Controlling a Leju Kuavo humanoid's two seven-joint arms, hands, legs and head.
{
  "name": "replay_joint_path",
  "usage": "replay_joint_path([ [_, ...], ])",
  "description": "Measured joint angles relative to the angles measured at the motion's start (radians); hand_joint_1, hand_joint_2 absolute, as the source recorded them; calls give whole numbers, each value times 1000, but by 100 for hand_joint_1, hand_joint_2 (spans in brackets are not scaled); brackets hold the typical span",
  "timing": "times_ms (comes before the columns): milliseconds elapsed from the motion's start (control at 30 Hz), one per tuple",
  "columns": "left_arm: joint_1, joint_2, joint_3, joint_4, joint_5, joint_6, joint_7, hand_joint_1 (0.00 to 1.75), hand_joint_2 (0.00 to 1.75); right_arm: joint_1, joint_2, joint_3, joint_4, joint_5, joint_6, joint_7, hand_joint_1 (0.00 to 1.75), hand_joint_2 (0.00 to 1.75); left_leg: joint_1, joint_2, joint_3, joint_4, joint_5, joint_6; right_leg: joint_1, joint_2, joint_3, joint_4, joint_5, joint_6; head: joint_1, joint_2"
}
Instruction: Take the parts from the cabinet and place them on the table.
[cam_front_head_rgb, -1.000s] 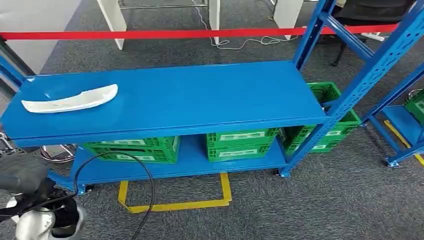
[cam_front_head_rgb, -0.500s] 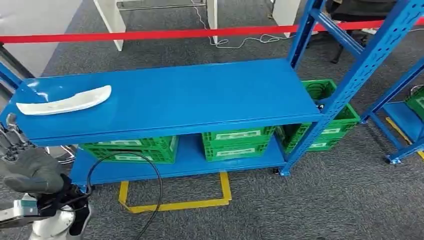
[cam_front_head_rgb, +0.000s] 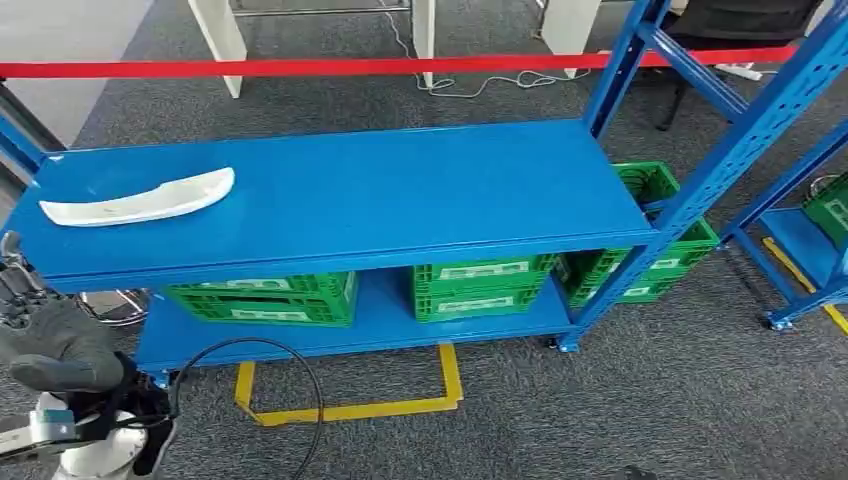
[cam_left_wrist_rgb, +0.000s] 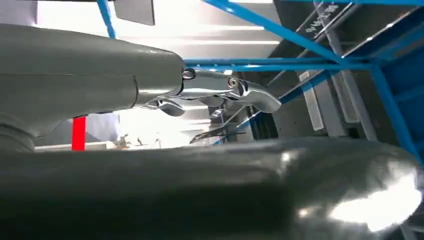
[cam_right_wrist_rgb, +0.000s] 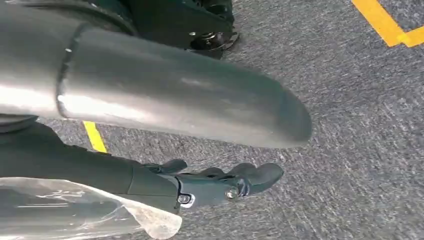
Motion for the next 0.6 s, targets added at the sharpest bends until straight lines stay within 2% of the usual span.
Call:
replay_joint_path([
  [33,1,1,-4,0,0,4,0,0,0,-1,0,0,0,2,-1,-1,0,0,0,0,-1,0,0,6,0,1,-29,64,-35,0,3,0],
  [100,3,5,-10,0,5,7,0,0,0,1,-1,0,0,4,-4,-1,0,0,-4,1,-3,0,0,9,0,0,-109,232,-104,4,3,0],
  [133,5,8,-13,0,6,7,0,0,0,3,-1,1,0,5,-5,-1,0,0,-5,1,-3,1,0,9,0,1,-133,279,-112,5,2,0],
  [167,8,9,-15,0,6,8,0,0,0,4,-1,1,0,5,-5,-1,0,0,-6,0,-2,1,0,9,0,0,-130,271,-93,4,2,0],
  [200,8,10,-16,0,6,8,0,0,0,4,-1,1,0,7,-5,-1,0,0,-6,-1,-1,1,0,9,0,0,-107,221,-58,3,3,0],
  [267,8,13,-19,-3,6,9,0,0,0,2,-1,1,0,11,-5,-1,0,0,-7,-2,2,2,-2,7,1,0,-22,48,31,-6,3,0],
  [300,8,14,-21,-3,6,9,0,0,0,0,-1,1,0,12,-5,-1,0,0,-7,-2,2,3,-4,4,2,-1,7,-18,34,-12,3,0],
  [333,8,16,-22,-3,7,9,0,0,0,-2,-1,1,0,13,-6,-1,0,0,-17,-2,-4,13,-7,-2,5,0,28,-41,30,-13,2,0],
  [367,9,17,-23,-4,7,9,0,0,0,-3,-1,2,0,14,-6,-2,0,0,-12,-2,-7,10,-2,-9,7,1,21,-33,31,-15,1,0],
  [433,9,20,-25,-5,8,10,0,0,0,2,-1,2,0,15,-6,-2,0,0,-11,-2,-6,7,1,-16,8,2,19,-32,33,-18,2,0],
  [467,9,22,-26,-8,8,11,0,0,0,2,-1,2,0,16,-5,-2,0,0,-12,-3,-7,11,-6,-22,-2,0,23,-42,38,-27,2,0],
  [500,9,24,-26,-10,9,12,0,0,0,0,-1,2,0,18,-6,-3,0,0,-10,-3,-12,31,-25,-30,-2,0,26,-43,40,-31,0,0],
  [533,8,26,-27,-11,9,12,0,0,0,-1,-1,1,0,18,-7,-4,0,0,-8,-3,-37,91,-63,-36,-2,-1,26,-43,40,-36,-5,0],
  [600,12,32,-27,-11,11,13,0,0,0,-1,-1,2,0,19,-5,-4,0,0,-3,-3,-109,252,-135,-44,-2,-1,25,-42,39,-38,-3,0],
])
